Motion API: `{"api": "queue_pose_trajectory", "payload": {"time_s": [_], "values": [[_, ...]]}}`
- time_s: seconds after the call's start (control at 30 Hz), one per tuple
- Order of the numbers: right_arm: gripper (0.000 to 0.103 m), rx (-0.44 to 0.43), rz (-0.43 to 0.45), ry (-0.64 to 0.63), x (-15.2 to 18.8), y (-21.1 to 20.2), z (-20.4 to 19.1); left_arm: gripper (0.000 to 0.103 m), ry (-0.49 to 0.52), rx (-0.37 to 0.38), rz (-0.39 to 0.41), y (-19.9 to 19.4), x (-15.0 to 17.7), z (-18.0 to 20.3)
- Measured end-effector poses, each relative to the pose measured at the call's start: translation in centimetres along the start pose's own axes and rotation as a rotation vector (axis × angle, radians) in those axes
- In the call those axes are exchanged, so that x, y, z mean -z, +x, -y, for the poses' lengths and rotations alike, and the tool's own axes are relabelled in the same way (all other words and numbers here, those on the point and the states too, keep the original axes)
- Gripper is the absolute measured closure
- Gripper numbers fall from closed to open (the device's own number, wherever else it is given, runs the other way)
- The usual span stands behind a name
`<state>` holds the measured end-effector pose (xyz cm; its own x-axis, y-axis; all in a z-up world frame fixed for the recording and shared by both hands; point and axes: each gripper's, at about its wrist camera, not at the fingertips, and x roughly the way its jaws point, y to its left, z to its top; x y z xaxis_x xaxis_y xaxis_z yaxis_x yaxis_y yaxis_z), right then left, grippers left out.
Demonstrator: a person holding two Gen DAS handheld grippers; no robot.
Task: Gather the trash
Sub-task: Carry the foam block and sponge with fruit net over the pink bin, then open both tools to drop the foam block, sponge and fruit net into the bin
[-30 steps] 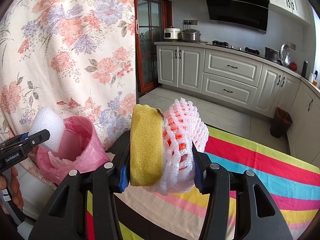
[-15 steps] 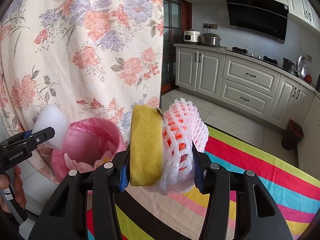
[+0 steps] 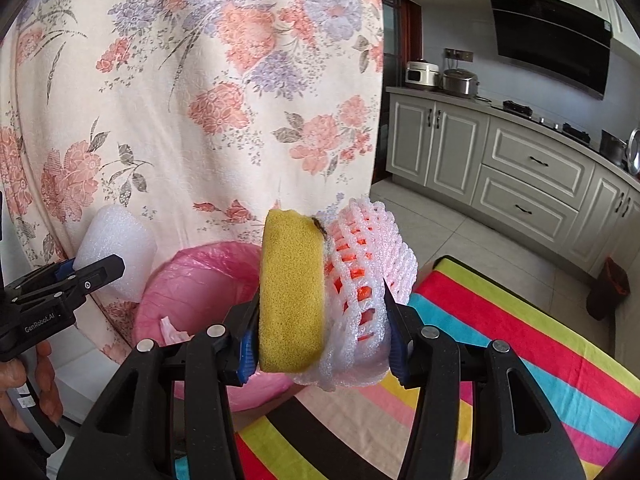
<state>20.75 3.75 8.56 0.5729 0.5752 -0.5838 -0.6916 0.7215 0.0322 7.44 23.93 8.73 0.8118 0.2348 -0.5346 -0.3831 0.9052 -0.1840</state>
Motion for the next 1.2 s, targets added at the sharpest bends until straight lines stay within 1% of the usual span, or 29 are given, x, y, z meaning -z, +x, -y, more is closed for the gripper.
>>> {"api": "queue_pose_trajectory", "payload": {"time_s": [0.17,0.43,0.57,0.77,0.8,0.83,0.87,0.9,1.2], "values": [[0.053,-0.039,-0.012,-0.023,-0.9,1.4,-1.8,0.049,-0.005,-0.01,0.007,-0.1,-0.3,-0.4],[0.052,-0.107,-0.055,-0.063,-1.7,4.6,-4.7,0.049,-0.005,-0.024,0.009,0.1,-0.8,-0.9],[0.05,-0.125,-0.074,-0.078,-1.8,5.9,-5.4,0.048,-0.009,-0.036,0.006,0.5,-1.0,-1.3],[0.049,-0.144,-0.113,-0.09,-1.9,8.4,-5.9,0.047,-0.011,-0.044,-0.001,1.2,-1.2,-1.9],[0.047,-0.145,-0.115,-0.091,-1.9,8.6,-6.0,0.047,-0.012,-0.044,-0.001,1.3,-1.3,-2.0],[0.041,-0.149,-0.122,-0.095,-1.8,9.1,-6.1,0.047,-0.013,-0.042,-0.004,1.4,-1.3,-2.1],[0.031,-0.146,-0.125,-0.098,-1.8,9.3,-6.1,0.041,-0.014,-0.042,-0.006,1.5,-1.4,-2.2],[0.03,-0.138,-0.128,-0.098,-1.8,9.6,-6.1,0.035,-0.018,-0.045,-0.004,1.5,-1.4,-2.2],[0.023,-0.151,-0.16,-0.096,-1.2,10.7,-5.8,0.034,-0.031,-0.055,-0.004,1.8,-1.6,-2.5]]}}
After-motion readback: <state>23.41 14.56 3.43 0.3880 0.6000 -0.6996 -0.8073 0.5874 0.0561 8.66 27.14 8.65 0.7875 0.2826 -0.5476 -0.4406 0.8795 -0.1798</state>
